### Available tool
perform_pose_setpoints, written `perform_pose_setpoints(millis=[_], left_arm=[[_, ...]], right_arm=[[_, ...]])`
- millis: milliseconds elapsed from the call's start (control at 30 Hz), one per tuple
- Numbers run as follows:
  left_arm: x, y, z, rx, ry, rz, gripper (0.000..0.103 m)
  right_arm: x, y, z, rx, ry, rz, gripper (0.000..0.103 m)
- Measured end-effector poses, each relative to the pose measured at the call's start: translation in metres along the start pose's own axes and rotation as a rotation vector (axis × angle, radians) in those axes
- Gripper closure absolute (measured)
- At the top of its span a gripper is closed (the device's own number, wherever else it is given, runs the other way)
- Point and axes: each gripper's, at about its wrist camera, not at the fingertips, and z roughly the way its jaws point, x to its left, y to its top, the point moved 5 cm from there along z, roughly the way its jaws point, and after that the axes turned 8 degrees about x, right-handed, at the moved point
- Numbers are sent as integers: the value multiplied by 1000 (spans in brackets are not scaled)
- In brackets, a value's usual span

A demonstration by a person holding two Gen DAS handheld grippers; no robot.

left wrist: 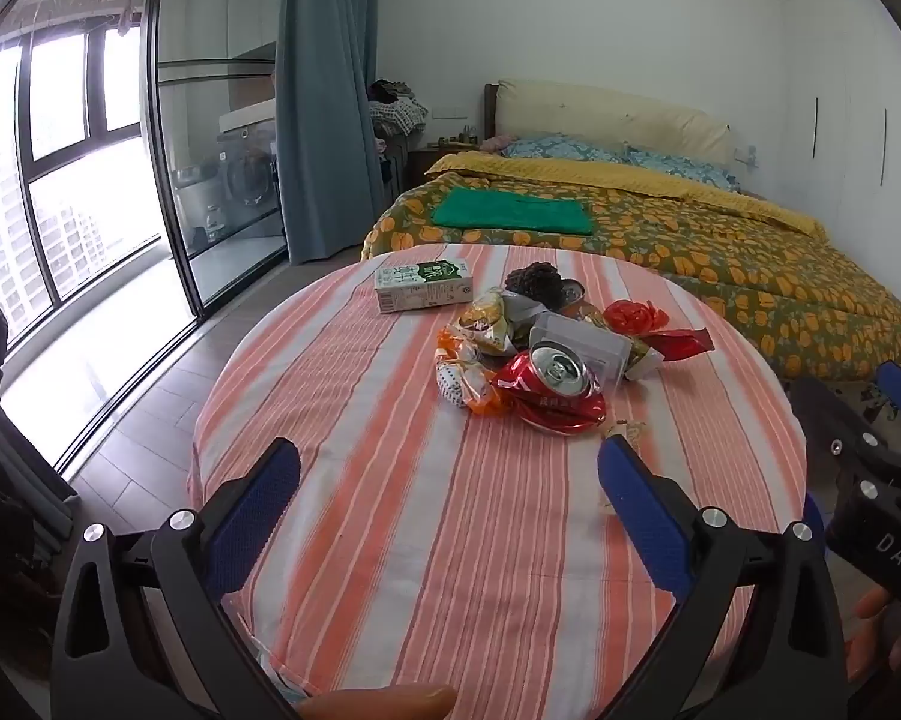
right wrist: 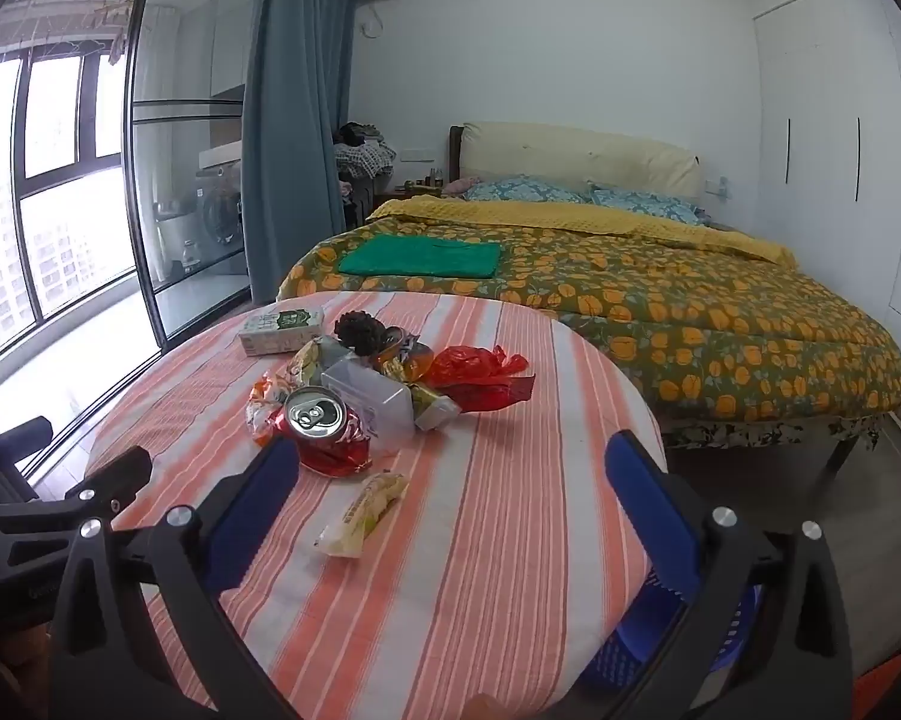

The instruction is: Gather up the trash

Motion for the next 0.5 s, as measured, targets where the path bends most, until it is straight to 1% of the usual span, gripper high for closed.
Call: perform_pose_setpoints(millis=[67,100,133,300,500], left_arm=[[-1,0,-1,-2,-1,2,4],[1,0,0,13,-12,-14,4],[0,0,1,18,-8,-10,4],[0,0,2,21,-2,-7,4],[3,-2,7,21,-5,-10,4]], right_arm=[[-1,0,1,16,-1,1,4],[-2,0,1,16,-1,0,4],[-2,0,1,16,-1,0,4],[-13,2,-3,2,-7,6,4],[-14,-2,-8,-8,-10,5,4]])
